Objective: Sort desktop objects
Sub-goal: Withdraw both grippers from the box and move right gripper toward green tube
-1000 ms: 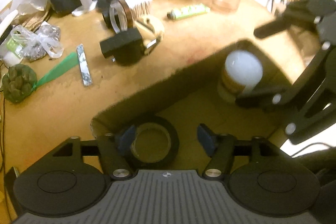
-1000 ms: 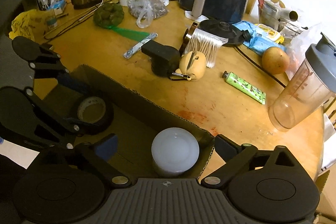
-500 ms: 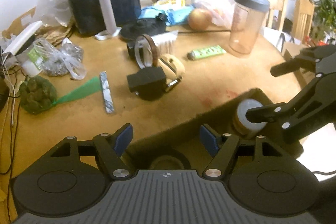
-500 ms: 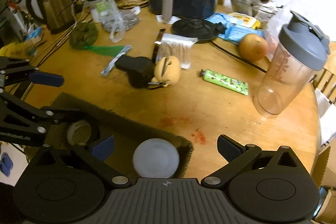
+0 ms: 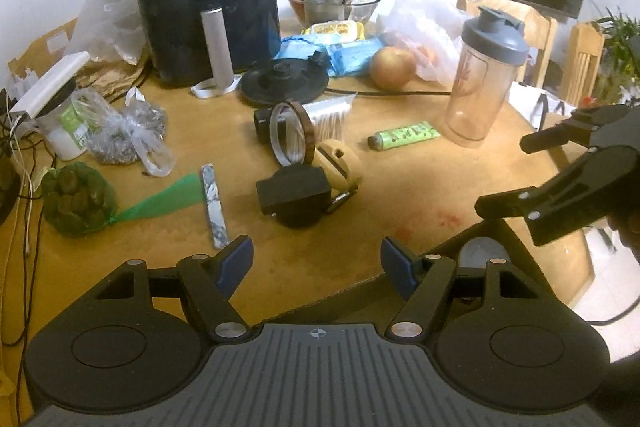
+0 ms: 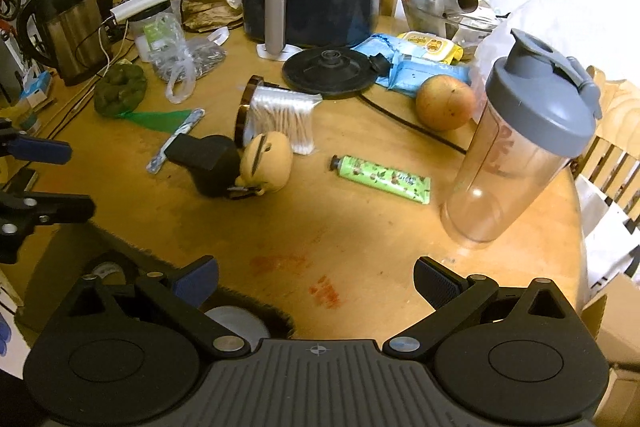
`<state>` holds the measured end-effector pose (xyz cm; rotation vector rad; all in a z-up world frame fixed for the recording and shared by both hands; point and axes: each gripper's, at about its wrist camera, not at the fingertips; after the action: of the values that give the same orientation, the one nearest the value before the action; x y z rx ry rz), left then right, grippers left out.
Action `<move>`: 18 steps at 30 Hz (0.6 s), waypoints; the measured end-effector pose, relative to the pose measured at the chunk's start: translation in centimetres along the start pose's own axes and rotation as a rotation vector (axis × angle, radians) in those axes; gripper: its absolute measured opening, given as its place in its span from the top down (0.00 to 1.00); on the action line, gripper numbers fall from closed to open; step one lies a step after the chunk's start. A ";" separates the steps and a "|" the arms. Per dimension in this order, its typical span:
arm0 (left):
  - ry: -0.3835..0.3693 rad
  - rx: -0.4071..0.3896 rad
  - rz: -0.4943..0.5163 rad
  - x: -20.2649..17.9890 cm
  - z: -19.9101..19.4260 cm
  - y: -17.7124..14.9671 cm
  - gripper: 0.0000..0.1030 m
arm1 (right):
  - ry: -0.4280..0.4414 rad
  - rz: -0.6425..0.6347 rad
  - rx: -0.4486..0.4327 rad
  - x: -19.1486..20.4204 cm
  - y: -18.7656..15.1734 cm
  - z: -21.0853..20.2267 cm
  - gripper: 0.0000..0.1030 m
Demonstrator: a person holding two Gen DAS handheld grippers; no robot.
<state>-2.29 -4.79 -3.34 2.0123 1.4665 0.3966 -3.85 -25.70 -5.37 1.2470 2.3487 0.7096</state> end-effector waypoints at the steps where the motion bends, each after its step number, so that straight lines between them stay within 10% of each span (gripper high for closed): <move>1: -0.001 0.001 -0.010 0.1 0.0 0.0 0.32 | 0.000 0.000 0.001 -0.3 0.1 0.2 0.00; 18: 0.070 0.033 -0.162 1.8 -0.4 -0.5 0.32 | -0.012 -0.120 0.020 -1.6 2.1 5.6 0.10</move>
<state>-2.27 -2.93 -3.52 1.9051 1.6758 0.3796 1.40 -24.65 -8.45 1.1045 2.4028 0.6398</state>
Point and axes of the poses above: each gripper's, at about its wrist camera, not at the fingertips, and z roughly the way its jaws point, x to its left, y to its top, and after that the axes turned 9 degrees about -z, right-handed
